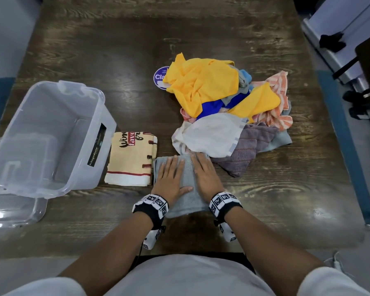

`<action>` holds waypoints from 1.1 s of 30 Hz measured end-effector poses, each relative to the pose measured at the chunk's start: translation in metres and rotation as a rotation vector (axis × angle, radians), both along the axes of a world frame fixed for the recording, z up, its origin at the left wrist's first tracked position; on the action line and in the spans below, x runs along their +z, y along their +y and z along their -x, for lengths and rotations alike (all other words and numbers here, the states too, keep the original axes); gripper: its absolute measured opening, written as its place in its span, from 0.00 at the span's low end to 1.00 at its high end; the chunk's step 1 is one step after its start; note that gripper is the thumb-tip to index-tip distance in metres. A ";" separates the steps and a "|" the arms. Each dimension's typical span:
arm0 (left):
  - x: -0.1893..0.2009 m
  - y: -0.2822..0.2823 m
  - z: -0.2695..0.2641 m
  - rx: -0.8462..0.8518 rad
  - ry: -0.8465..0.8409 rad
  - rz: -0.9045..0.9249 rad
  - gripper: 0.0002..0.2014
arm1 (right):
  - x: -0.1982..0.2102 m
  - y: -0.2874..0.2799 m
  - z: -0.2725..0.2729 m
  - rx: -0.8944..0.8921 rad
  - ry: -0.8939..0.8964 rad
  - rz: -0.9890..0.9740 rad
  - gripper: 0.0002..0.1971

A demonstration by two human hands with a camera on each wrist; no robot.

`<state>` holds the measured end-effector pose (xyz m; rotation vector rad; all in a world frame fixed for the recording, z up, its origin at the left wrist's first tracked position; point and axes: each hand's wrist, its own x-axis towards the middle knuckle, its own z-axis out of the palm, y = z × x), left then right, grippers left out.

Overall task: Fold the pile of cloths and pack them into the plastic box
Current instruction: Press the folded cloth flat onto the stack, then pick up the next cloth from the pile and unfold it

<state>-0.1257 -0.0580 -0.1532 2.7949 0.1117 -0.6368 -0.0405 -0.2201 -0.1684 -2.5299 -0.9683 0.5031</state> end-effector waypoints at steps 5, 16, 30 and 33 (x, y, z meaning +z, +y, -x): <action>-0.010 0.000 -0.007 0.005 0.022 0.002 0.54 | -0.015 0.002 -0.005 0.037 -0.039 0.042 0.37; -0.016 0.001 -0.017 0.045 0.119 0.058 0.52 | -0.012 0.007 -0.009 0.025 -0.025 0.064 0.34; 0.014 0.000 -0.049 0.099 0.072 0.103 0.59 | 0.056 0.080 -0.147 -0.254 -0.102 -0.042 0.14; 0.007 -0.001 -0.049 0.111 0.086 0.105 0.59 | 0.043 0.093 -0.163 -0.215 -0.021 0.183 0.22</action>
